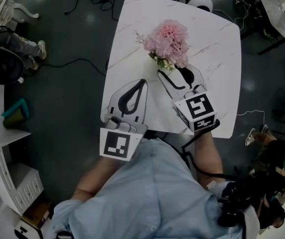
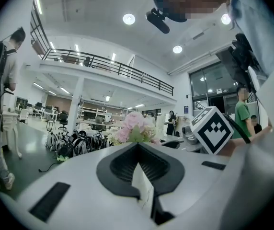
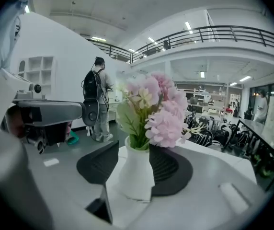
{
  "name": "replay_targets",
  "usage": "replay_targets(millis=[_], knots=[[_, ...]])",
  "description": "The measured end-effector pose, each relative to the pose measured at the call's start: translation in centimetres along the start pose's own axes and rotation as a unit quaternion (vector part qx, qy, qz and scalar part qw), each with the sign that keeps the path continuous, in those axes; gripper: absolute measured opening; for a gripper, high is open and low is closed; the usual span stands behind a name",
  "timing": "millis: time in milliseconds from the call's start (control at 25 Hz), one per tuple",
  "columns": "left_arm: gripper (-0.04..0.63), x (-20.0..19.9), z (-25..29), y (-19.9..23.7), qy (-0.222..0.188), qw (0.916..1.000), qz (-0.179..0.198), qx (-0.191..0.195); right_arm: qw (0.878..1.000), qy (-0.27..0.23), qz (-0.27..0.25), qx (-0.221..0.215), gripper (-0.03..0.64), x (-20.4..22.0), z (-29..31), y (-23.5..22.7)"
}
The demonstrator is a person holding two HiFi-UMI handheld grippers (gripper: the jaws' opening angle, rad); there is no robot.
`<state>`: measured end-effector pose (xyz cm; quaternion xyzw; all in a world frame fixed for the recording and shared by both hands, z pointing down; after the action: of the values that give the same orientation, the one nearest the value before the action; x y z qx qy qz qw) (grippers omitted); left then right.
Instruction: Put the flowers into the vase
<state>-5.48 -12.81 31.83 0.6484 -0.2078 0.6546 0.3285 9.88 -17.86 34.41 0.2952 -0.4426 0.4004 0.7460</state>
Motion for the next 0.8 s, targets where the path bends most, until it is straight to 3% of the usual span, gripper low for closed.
replay_targets(millis=[360, 600, 720, 800], knots=[[0.003, -0.6, -0.3, -1.0, -0.009, 0.9999, 0.001, -0.006, 0.998, 0.002, 0.053, 0.013, 0.195, 2.1, -2.9, -0.3], [0.004, -0.6, -0.5, -2.1, -0.006, 0.9993, -0.009, -0.037, 0.991, -0.020, 0.129, 0.010, 0.188, 3.6, -5.4, -0.5], [0.003, -0.9, -0.6, -2.8, 0.002, 0.9986, -0.019, -0.050, 0.988, -0.037, 0.147, 0.037, 0.118, 3.6, -7.1, -0.8], [0.005, -1.0, -0.8, -3.4, 0.001, 0.9986, -0.017, -0.049, 0.985, -0.054, 0.156, 0.055, 0.037, 3.3, -8.2, -0.9]])
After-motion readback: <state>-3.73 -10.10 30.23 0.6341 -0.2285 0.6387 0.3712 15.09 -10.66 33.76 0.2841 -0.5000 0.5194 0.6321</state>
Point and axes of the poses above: the fingertips, and each gripper's own axes: z forward along the fingers, y to its left, x out of its underside, the point moved 8 cm from there along -z, backward along the fingers, and after that the axes turned 9 degrees about x, right-handed, at the moved point
